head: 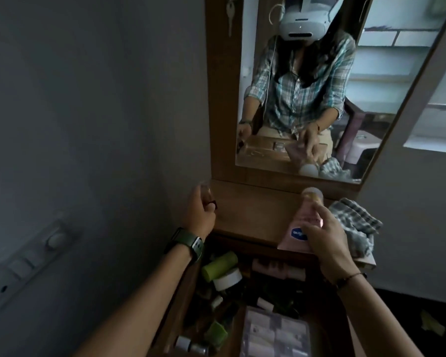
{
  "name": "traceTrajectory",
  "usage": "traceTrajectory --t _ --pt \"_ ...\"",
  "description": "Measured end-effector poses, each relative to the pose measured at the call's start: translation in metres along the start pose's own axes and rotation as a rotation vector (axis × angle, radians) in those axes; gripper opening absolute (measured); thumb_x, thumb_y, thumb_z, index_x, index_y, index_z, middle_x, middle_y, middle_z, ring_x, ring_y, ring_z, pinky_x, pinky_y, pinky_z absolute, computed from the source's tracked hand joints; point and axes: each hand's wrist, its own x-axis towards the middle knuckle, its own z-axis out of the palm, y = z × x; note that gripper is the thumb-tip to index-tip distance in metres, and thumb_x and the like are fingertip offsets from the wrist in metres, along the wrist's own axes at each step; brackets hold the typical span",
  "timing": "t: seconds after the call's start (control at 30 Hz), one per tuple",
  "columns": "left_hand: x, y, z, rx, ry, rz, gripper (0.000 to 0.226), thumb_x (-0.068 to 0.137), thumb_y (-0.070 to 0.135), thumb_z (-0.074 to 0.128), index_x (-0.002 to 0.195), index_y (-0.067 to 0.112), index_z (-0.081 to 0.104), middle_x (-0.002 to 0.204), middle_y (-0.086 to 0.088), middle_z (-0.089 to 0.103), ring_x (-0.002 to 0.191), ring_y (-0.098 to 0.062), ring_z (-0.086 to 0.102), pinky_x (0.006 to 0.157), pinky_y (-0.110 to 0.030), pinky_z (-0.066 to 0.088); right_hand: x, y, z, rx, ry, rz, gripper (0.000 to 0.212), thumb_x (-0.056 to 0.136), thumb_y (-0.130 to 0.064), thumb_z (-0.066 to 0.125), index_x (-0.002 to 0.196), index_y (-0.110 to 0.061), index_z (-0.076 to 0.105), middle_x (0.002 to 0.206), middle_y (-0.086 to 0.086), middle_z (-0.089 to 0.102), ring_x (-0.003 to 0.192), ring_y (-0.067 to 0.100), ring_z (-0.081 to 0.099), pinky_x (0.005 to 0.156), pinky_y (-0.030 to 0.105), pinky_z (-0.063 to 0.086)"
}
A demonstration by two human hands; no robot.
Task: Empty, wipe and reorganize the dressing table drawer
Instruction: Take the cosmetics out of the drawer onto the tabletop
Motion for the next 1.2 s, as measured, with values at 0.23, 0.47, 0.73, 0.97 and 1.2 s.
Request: traceTrajectory --t 0.23,0.47,0.73,0.97,1.2 --pt "0.025 -0.011 0.041 0.130 -0.169 -0.023 0.041 0.095 0.003 0.041 0.136 0.004 0.036 0.142 -0.018 0.040 0.132 -0.030 0.039 0.106 -0.036 0.033 0.031 0.001 0.004 -0.705 0.030 -0.220 0.029 0.081 -0.012 0.053 0.110 -0.009 0.053 0.104 0.020 0.052 0.089 0.038 0.055 0.070 0.033 0.040" --pt "0.051 0.010 0.099 0.115 -0.363 0.161 0.034 0.091 0.004 0.052 0.124 0.008 0.051 0.125 -0.011 0.056 0.118 -0.024 0.052 0.092 -0.027 0.040 0.048 -0.009 0.012 -1.173 0.072 -0.301 0.034 0.092 -0.015 0.044 0.121 0.003 0.048 0.119 0.017 0.054 0.113 0.032 0.044 0.081 0.034 0.046" --pt "0.077 0.027 0.150 0.258 -0.314 0.349 0.022 0.086 0.012 0.060 0.103 -0.002 0.058 0.110 -0.017 0.063 0.103 -0.030 0.058 0.080 -0.030 0.043 0.046 0.000 0.002 -1.078 0.080 -0.407 0.041 0.078 -0.017 0.058 0.115 0.001 0.053 0.112 0.018 0.056 0.096 0.034 0.051 0.079 0.037 0.046" --pt "0.080 0.019 0.157 0.267 -0.227 0.372 0.024 0.082 0.014 0.067 0.099 -0.001 0.060 0.104 -0.016 0.066 0.096 -0.028 0.060 0.065 -0.019 0.033 0.015 0.005 -0.019 -0.864 0.360 -0.587 0.048 0.069 -0.015 0.061 0.111 0.007 0.061 0.106 0.023 0.066 0.091 0.040 0.062 0.082 0.033 0.030" --pt "0.028 0.002 0.107 -0.005 -0.176 0.141 0.027 0.086 0.010 0.060 0.111 0.012 0.051 0.097 -0.003 0.055 0.090 -0.018 0.055 0.077 -0.025 0.044 -0.061 0.052 -0.041 -0.553 0.188 -0.538 0.031 0.075 -0.032 0.046 0.081 -0.017 0.072 0.073 0.002 0.069 0.060 0.019 0.065 0.065 0.022 0.042"
